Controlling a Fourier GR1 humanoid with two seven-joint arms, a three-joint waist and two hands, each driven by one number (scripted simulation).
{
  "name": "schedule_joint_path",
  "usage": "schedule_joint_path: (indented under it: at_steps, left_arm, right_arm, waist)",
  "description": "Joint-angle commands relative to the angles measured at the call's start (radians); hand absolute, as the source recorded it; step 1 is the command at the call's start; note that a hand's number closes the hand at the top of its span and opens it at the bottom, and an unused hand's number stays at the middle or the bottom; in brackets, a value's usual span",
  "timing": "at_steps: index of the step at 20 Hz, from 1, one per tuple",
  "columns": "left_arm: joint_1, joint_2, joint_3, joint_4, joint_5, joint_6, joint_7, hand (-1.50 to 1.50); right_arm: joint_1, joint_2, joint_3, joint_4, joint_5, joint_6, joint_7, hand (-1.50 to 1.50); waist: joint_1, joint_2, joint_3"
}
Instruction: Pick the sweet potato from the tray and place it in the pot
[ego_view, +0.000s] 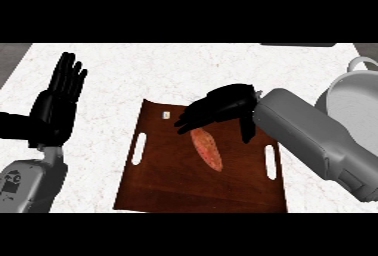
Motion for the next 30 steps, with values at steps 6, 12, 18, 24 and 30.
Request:
schedule_joint_path:
  at_steps: [6, 12, 18, 24, 30]
  left_arm:
    - [-0.056, -0.076, -0.017, 0.080, -0.066, 0.060, -0.024, 0.00]
    - [0.006, -0.005, 0.059, 0.019, -0.009, -0.042, -0.003, 0.00]
    - [0.023, -0.010, 0.082, 0.062, -0.013, -0.073, -0.058, 0.00]
    - [0.020, -0.064, 0.033, -0.012, -0.068, -0.011, -0.002, 0.00]
    - [-0.015, -0.069, 0.033, 0.000, -0.075, 0.000, 0.030, 0.00]
  right_arm:
    - [-0.010, 0.098, 0.013, 0.154, 0.068, -0.007, -0.177, -1.50]
    - [0.011, 0.193, -0.023, 0.194, 0.154, -0.047, -0.066, -1.50]
    - [0.009, 0.280, -0.045, 0.302, 0.179, -0.083, -0.113, -1.50]
    - [0.040, 0.310, -0.053, 0.362, 0.245, -0.121, -0.156, -1.50]
    - [0.090, 0.342, -0.004, 0.292, 0.274, -0.171, -0.235, 1.50]
  waist:
    - [-0.023, -0.002, 0.000]
    - [-0.026, -0.008, 0.000]
    - [-0.023, -0.005, -0.001]
    - [-0.023, -0.007, 0.000]
    - [-0.026, -0.008, 0.001]
